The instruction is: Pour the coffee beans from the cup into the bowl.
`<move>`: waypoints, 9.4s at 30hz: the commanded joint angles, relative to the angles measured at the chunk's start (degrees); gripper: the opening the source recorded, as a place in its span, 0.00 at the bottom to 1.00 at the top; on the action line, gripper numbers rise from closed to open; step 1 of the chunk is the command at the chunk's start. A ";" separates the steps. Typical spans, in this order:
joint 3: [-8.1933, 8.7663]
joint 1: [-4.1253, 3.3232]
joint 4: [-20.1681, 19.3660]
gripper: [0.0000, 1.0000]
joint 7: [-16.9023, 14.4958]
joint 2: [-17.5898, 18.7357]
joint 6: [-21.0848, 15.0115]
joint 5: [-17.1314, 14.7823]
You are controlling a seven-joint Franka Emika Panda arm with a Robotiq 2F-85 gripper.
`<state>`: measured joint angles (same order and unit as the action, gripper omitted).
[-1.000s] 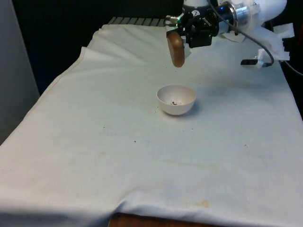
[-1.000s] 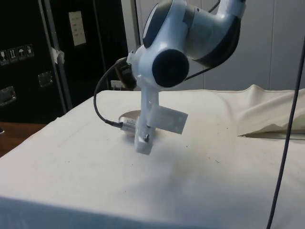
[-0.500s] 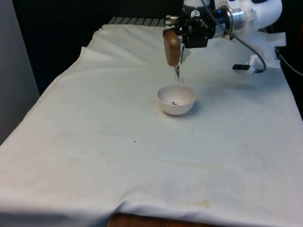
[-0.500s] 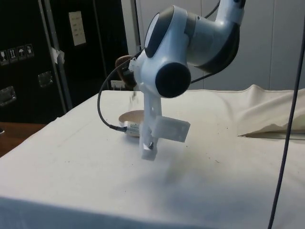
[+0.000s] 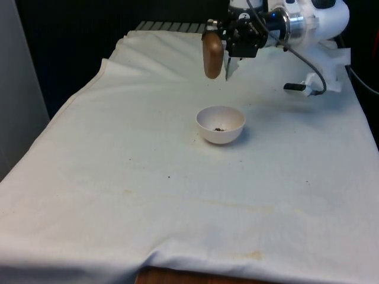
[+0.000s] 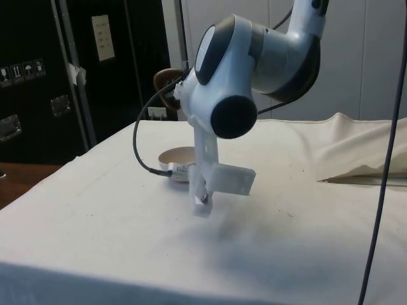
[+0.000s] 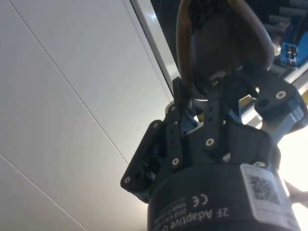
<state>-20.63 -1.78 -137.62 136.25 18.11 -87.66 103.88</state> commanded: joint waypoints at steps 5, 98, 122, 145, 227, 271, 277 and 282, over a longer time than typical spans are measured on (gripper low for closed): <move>0.00 -0.46 -0.46 0.06 -0.11 0.23 2.52 0.92; -0.74 1.83 1.03 0.06 1.83 -1.49 4.81 -1.89; 4.76 2.35 0.97 0.06 3.67 -4.35 -4.41 -2.69; 10.71 2.69 1.66 0.06 4.47 -6.02 -13.35 -2.86; 25.21 3.61 10.03 0.06 5.39 -1.38 -43.95 -9.57; 31.80 3.67 11.57 0.06 -2.86 -0.57 -54.89 -20.97; 32.03 3.32 11.97 0.06 -4.98 -0.29 -54.09 -23.32; 31.91 3.67 10.94 0.06 -7.68 -0.69 -54.77 -27.56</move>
<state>11.40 1.55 -126.11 129.32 17.82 -141.75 77.35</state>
